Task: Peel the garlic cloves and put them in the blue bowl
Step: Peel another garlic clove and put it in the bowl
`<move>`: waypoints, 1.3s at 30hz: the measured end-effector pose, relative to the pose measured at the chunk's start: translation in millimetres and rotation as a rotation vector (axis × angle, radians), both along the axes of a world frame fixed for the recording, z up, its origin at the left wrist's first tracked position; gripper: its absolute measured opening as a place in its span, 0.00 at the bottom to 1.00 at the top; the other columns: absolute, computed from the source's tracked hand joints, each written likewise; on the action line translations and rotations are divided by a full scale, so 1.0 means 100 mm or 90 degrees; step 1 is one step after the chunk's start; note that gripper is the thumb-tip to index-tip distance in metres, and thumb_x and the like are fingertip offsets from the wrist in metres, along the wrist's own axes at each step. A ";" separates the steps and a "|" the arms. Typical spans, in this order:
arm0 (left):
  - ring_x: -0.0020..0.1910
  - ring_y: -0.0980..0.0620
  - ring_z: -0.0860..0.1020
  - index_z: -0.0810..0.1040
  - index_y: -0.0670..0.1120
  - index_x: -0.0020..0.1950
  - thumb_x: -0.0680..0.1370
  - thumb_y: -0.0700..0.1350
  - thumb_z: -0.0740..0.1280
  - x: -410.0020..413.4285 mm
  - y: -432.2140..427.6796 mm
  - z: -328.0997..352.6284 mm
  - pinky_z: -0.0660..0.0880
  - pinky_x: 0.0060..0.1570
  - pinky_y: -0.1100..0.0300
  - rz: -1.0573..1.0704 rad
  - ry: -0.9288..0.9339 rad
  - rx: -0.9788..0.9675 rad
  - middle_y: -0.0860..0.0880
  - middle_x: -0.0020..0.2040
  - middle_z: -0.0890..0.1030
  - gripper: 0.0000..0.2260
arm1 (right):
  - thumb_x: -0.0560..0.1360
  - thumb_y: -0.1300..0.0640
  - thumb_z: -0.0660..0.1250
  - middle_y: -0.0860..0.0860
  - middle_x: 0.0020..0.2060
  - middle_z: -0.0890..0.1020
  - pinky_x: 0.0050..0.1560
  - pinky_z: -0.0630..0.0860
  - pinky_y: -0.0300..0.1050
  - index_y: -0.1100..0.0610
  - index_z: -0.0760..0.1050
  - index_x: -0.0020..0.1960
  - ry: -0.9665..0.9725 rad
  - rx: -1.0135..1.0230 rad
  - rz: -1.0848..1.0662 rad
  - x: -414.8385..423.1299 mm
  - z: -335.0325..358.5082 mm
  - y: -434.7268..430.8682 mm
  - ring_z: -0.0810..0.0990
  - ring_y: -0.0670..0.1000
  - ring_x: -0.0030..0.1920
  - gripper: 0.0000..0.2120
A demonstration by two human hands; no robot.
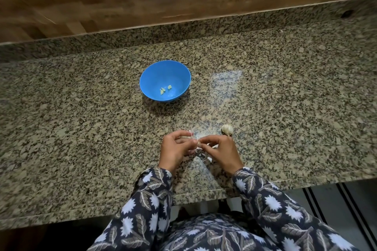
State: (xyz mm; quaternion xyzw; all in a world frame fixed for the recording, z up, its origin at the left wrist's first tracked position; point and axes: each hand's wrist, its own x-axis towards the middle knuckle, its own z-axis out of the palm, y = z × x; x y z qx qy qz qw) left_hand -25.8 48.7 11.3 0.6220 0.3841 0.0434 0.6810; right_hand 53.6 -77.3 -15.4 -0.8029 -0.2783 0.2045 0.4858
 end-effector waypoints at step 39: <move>0.44 0.47 0.82 0.77 0.40 0.53 0.72 0.33 0.70 -0.06 -0.07 -0.06 0.80 0.45 0.56 0.080 -0.055 -0.049 0.43 0.47 0.83 0.11 | 0.75 0.69 0.61 0.55 0.39 0.81 0.25 0.76 0.36 0.59 0.74 0.56 0.424 0.184 -0.211 -0.10 0.08 0.05 0.78 0.46 0.28 0.12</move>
